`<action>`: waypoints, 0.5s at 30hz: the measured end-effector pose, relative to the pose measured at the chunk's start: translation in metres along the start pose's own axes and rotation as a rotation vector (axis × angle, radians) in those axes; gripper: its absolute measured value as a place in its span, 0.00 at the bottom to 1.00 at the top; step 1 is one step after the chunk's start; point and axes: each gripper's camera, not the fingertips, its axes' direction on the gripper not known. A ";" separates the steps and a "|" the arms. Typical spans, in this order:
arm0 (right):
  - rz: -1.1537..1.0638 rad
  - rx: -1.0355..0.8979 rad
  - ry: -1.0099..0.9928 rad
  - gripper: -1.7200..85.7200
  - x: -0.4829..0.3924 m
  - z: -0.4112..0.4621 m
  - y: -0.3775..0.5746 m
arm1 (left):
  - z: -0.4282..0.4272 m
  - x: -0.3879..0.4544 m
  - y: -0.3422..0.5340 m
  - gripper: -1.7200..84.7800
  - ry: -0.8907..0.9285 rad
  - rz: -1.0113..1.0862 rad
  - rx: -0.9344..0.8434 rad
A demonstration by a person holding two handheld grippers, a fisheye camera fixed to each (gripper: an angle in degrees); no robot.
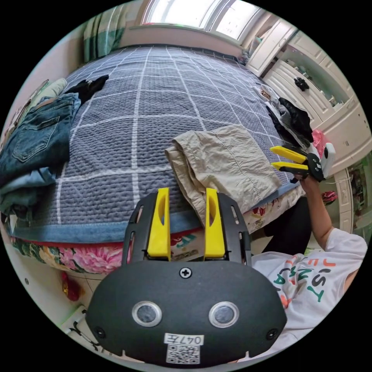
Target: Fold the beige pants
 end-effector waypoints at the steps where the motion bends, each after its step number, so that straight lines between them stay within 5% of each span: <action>1: 0.025 -0.011 -0.001 0.13 0.007 0.004 -0.002 | 0.003 0.000 -0.003 0.17 0.006 -0.003 0.001; 15: 0.291 -0.095 -0.106 0.15 0.086 0.018 -0.004 | 0.015 -0.014 -0.013 0.20 0.254 -0.094 0.159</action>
